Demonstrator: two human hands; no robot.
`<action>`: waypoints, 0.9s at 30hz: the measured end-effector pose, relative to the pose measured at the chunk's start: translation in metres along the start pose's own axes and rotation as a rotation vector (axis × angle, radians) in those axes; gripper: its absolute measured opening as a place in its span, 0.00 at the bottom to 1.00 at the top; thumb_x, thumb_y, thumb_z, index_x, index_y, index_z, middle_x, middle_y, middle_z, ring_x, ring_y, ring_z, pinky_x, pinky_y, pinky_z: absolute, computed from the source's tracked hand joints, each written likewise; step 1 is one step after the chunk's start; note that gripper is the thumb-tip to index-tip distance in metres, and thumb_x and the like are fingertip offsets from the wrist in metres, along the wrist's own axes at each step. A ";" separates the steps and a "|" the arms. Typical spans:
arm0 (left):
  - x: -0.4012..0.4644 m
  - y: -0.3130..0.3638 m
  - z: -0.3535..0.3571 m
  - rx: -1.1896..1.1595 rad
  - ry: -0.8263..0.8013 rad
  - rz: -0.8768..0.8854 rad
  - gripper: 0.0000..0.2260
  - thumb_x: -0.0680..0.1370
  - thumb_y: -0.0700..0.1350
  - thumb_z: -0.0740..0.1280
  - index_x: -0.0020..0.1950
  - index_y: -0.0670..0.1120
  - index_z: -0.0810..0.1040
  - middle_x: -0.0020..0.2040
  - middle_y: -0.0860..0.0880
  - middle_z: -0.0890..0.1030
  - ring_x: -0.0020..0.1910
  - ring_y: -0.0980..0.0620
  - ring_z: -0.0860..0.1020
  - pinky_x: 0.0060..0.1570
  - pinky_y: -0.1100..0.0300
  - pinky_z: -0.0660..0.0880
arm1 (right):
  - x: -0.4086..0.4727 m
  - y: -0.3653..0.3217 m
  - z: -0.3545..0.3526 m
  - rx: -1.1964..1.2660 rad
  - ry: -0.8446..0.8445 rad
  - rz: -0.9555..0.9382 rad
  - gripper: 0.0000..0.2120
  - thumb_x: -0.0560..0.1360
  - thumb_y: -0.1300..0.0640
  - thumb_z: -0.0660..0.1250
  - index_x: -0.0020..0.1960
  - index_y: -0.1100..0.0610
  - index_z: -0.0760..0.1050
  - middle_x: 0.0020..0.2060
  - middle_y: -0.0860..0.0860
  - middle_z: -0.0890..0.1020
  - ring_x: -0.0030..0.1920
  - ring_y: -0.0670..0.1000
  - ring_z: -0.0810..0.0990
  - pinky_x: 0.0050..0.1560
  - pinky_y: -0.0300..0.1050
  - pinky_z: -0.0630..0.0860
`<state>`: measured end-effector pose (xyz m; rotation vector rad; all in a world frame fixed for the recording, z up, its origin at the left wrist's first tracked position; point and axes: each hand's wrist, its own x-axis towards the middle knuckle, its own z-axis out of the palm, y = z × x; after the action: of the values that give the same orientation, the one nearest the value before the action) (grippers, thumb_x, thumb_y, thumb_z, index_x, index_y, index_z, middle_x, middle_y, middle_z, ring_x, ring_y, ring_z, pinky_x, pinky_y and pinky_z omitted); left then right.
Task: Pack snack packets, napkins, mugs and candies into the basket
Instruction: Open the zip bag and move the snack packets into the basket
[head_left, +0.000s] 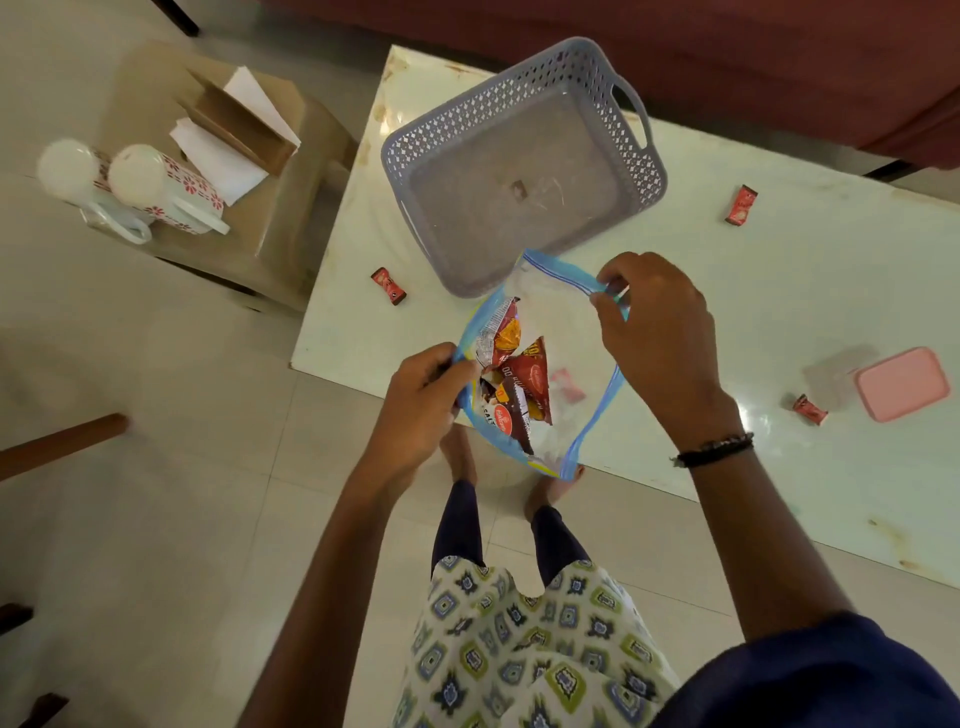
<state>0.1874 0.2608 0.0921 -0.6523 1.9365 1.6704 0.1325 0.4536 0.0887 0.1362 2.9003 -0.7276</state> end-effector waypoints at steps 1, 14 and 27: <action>0.000 -0.001 0.001 -0.004 -0.012 -0.004 0.14 0.79 0.37 0.60 0.33 0.43 0.67 0.20 0.57 0.68 0.18 0.59 0.67 0.20 0.73 0.62 | -0.006 -0.005 -0.001 0.027 0.044 -0.056 0.04 0.74 0.60 0.66 0.49 0.59 0.75 0.46 0.54 0.79 0.47 0.56 0.76 0.43 0.47 0.71; 0.001 -0.010 0.004 -0.018 0.019 0.011 0.08 0.79 0.38 0.61 0.39 0.38 0.71 0.24 0.55 0.67 0.20 0.58 0.66 0.22 0.72 0.62 | -0.022 -0.027 0.096 -0.257 -0.743 0.084 0.10 0.75 0.60 0.64 0.56 0.62 0.75 0.54 0.59 0.80 0.56 0.60 0.79 0.53 0.50 0.75; 0.000 -0.007 0.001 -0.065 0.006 0.013 0.08 0.79 0.38 0.60 0.45 0.33 0.74 0.30 0.48 0.71 0.20 0.60 0.69 0.22 0.73 0.63 | -0.022 -0.028 0.093 -0.304 -0.613 -0.030 0.06 0.73 0.61 0.62 0.48 0.60 0.76 0.45 0.57 0.79 0.49 0.60 0.80 0.45 0.45 0.73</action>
<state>0.1918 0.2607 0.0872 -0.6706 1.9012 1.7479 0.1622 0.3832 0.0245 -0.1425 2.3800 -0.2546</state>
